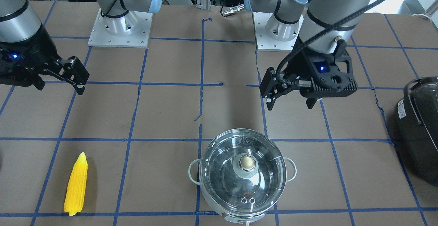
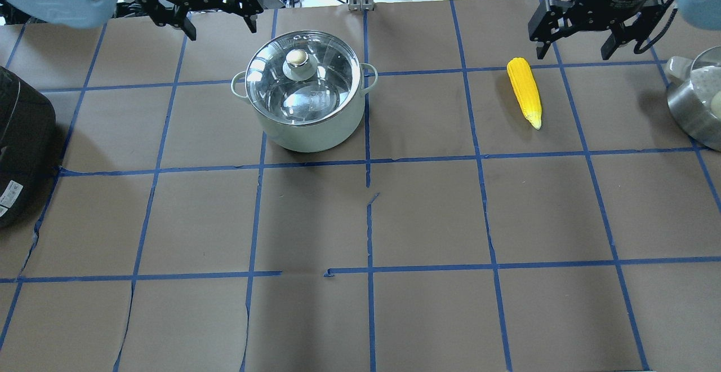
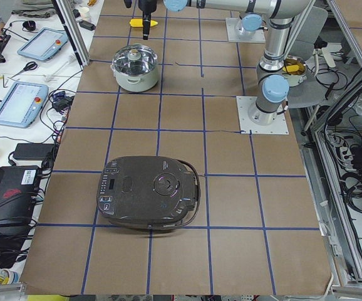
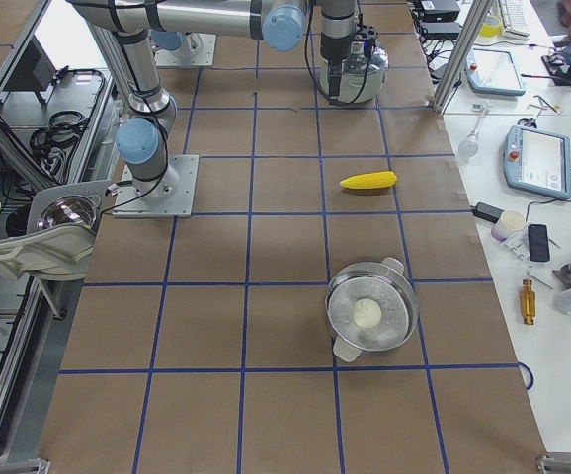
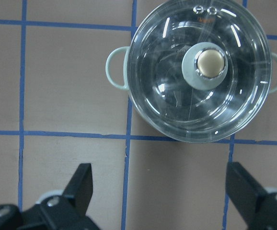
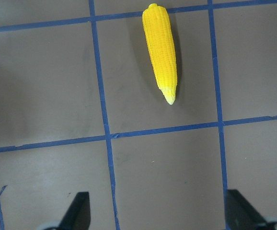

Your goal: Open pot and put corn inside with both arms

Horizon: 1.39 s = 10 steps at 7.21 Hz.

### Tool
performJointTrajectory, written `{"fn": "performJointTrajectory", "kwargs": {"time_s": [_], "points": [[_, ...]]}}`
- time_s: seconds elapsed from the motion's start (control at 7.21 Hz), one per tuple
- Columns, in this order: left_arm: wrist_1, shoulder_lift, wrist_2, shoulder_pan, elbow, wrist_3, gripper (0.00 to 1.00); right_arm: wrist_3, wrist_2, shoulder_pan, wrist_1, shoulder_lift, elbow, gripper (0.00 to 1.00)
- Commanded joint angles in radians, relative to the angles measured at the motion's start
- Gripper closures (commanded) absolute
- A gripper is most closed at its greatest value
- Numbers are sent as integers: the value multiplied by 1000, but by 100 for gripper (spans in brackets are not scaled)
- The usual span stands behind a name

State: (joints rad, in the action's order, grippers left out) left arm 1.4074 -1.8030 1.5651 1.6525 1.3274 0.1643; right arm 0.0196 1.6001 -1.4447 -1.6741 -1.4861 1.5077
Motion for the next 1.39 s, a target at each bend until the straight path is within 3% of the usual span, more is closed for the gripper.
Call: {"fn": "performJointTrajectory", "kwargs": {"time_s": [0.0, 0.69, 1.25], "points": [[-74, -106, 7, 42, -28, 50, 0, -10, -3, 7, -31, 13, 0, 0], [-174, -202, 0, 62, -28, 78, 0, 5, 11, 12, -47, 59, 3, 0], [-222, -280, 7, 95, -28, 98, 0, 6, 8, 12, -173, 115, 3, 0]]}}
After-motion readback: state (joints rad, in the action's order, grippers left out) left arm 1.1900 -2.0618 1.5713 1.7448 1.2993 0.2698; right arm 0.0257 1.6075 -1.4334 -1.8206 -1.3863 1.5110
